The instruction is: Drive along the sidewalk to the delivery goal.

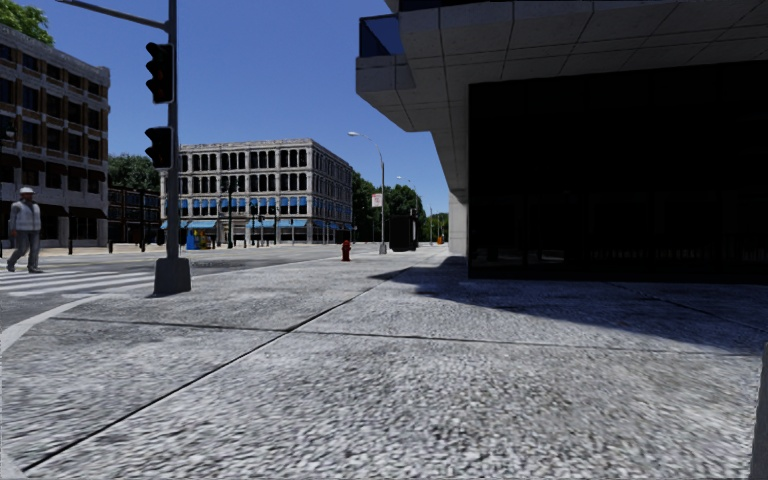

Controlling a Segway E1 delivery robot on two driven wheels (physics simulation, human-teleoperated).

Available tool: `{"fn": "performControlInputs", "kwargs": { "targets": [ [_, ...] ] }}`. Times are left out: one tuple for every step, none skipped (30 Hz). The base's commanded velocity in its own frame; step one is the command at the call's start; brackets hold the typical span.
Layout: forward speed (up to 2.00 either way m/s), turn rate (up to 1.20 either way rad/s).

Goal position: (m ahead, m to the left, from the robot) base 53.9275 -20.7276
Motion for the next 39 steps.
{"fn": "performControlInputs", "kwargs": {
  "targets": [
    [2.00,0.01],
    [2.00,0.01],
    [2.00,0.01],
    [2.00,0.01],
    [2.00,0.01],
    [2.00,0.01],
    [2.00,0.01],
    [2.00,0.01],
    [2.00,0.01],
    [2.00,0.01],
    [2.00,0.01],
    [2.00,0.01],
    [2.00,0.01],
    [2.00,0.01],
    [2.00,0.01],
    [2.00,0.01],
    [2.00,0.01],
    [2.00,0.01],
    [2.00,0.01],
    [2.00,0.01],
    [2.00,0.01],
    [2.00,0.01],
    [2.00,0.01],
    [2.00,0.01],
    [2.00,0.01],
    [2.00,0.01],
    [2.00,0.01],
    [2.00,0.01],
    [2.00,0.01],
    [2.00,0.01],
    [2.00,0.01],
    [2.00,0.01],
    [2.00,0.01],
    [2.00,0.01],
    [2.00,0.01],
    [2.00,0.01],
    [2.00,0.01],
    [2.00,0.01],
    [2.00,0.01]
  ]
}}
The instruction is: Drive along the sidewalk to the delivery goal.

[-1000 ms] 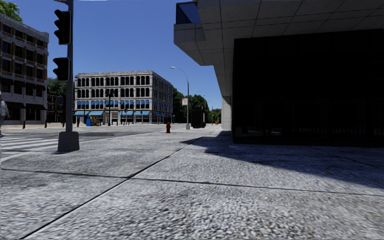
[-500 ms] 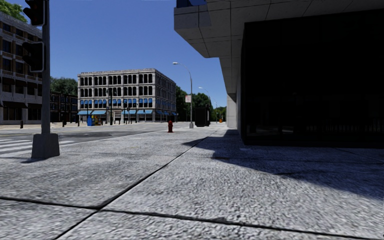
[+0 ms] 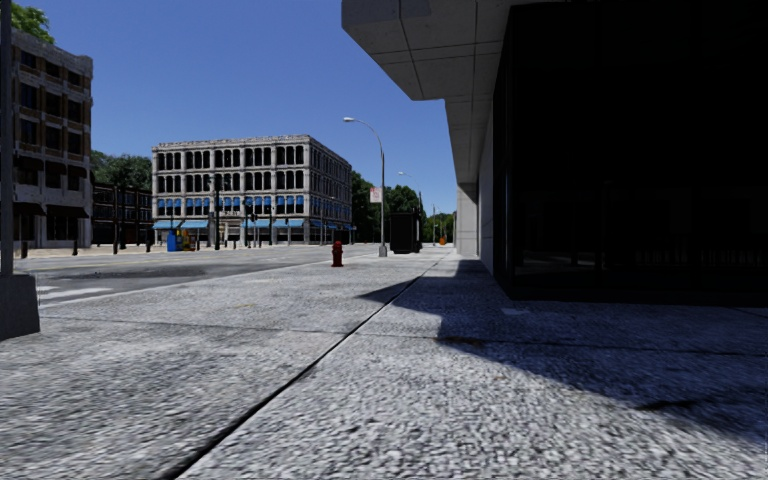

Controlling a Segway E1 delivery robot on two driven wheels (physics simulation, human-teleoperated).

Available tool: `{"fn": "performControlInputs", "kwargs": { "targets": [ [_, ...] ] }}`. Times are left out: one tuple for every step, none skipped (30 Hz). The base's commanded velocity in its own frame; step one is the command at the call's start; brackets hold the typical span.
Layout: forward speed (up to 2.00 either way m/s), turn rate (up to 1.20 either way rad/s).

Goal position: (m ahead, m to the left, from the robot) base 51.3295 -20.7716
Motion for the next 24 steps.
{"fn": "performControlInputs", "kwargs": {
  "targets": [
    [2.00,0.01],
    [2.00,0.01],
    [2.00,0.01],
    [2.00,0.01],
    [2.00,0.01],
    [2.00,0.01],
    [2.00,0.01],
    [2.00,0.01],
    [2.00,0.01],
    [2.00,0.01],
    [2.00,0.01],
    [2.00,0.01],
    [2.00,0.01],
    [2.00,0.01],
    [2.00,0.01],
    [2.00,0.01],
    [2.00,0.01],
    [2.00,0.01],
    [2.00,0.01],
    [2.00,0.01],
    [2.00,0.01],
    [2.00,0.01],
    [2.00,0.01],
    [2.00,0.01]
  ]
}}
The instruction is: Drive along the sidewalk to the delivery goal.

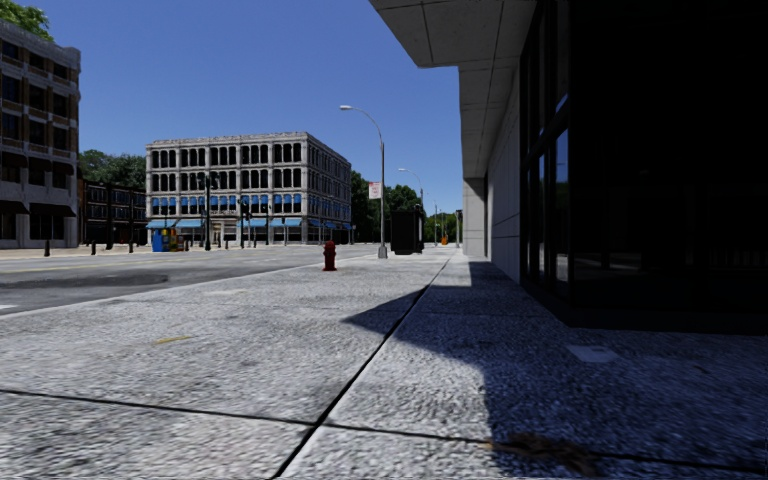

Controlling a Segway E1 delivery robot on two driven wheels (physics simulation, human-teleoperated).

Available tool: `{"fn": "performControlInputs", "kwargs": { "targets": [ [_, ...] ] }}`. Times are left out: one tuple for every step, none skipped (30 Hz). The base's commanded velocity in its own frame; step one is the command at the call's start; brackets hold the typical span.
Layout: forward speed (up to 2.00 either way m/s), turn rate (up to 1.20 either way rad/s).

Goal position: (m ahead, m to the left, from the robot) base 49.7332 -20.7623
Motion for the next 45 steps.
{"fn": "performControlInputs", "kwargs": {
  "targets": [
    [2.00,0.01],
    [2.00,0.01],
    [2.00,0.01],
    [2.00,0.01],
    [2.00,0.01],
    [2.00,0.01],
    [2.00,0.00],
    [2.00,0.00],
    [2.00,0.00],
    [2.00,0.00],
    [2.00,0.00],
    [2.00,0.00],
    [2.00,0.00],
    [2.00,0.00],
    [2.00,0.00],
    [2.00,0.00],
    [2.00,0.00],
    [2.00,0.00],
    [2.00,0.00],
    [2.00,0.00],
    [2.00,0.00],
    [2.00,0.00],
    [2.00,0.00],
    [2.00,0.00],
    [2.00,0.00],
    [2.00,0.00],
    [2.00,0.00],
    [2.00,0.00],
    [2.00,0.00],
    [2.00,0.00],
    [2.00,0.00],
    [2.00,0.00],
    [2.00,0.00],
    [2.00,0.00],
    [2.00,0.00],
    [2.00,0.00],
    [2.00,0.00],
    [2.00,0.00],
    [2.00,0.00],
    [2.00,0.00],
    [2.00,0.00],
    [2.00,0.00],
    [2.00,0.00],
    [2.00,0.00],
    [2.00,0.00]
  ]
}}
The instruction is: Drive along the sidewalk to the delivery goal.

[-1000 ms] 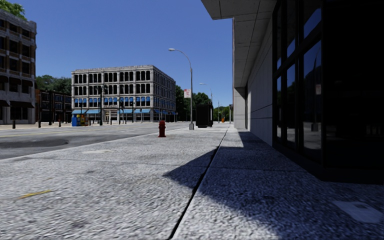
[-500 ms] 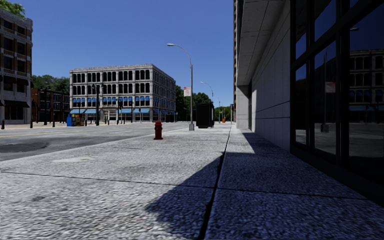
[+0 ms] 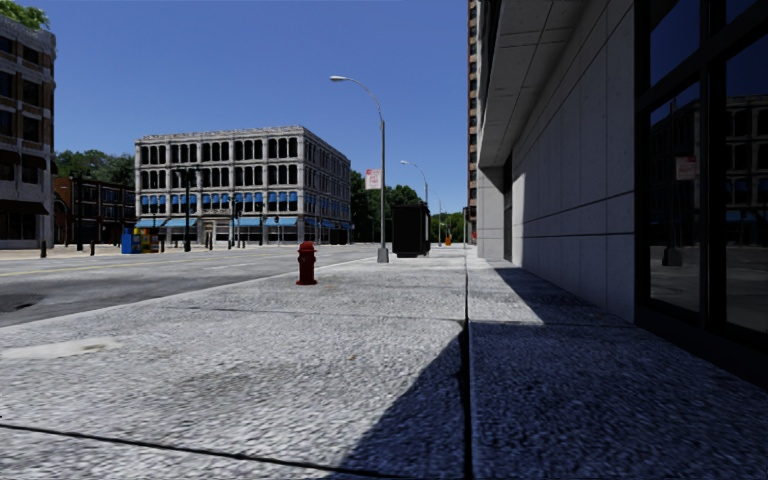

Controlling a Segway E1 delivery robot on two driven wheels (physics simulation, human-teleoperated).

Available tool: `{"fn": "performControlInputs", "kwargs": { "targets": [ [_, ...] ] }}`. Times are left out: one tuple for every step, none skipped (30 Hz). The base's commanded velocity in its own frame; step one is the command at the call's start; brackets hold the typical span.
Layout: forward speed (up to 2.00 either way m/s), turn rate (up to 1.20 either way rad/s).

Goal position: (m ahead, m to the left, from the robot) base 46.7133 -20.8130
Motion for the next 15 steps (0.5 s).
{"fn": "performControlInputs", "kwargs": {
  "targets": [
    [2.00,0.00],
    [2.00,0.00],
    [2.00,0.00],
    [2.00,0.00],
    [2.00,0.00],
    [2.00,0.00],
    [2.00,0.00],
    [2.00,0.00],
    [2.00,0.00],
    [2.00,0.00],
    [2.00,0.00],
    [2.00,0.00],
    [2.00,-0.04],
    [2.00,-0.27],
    [2.00,-0.56]
  ]
}}
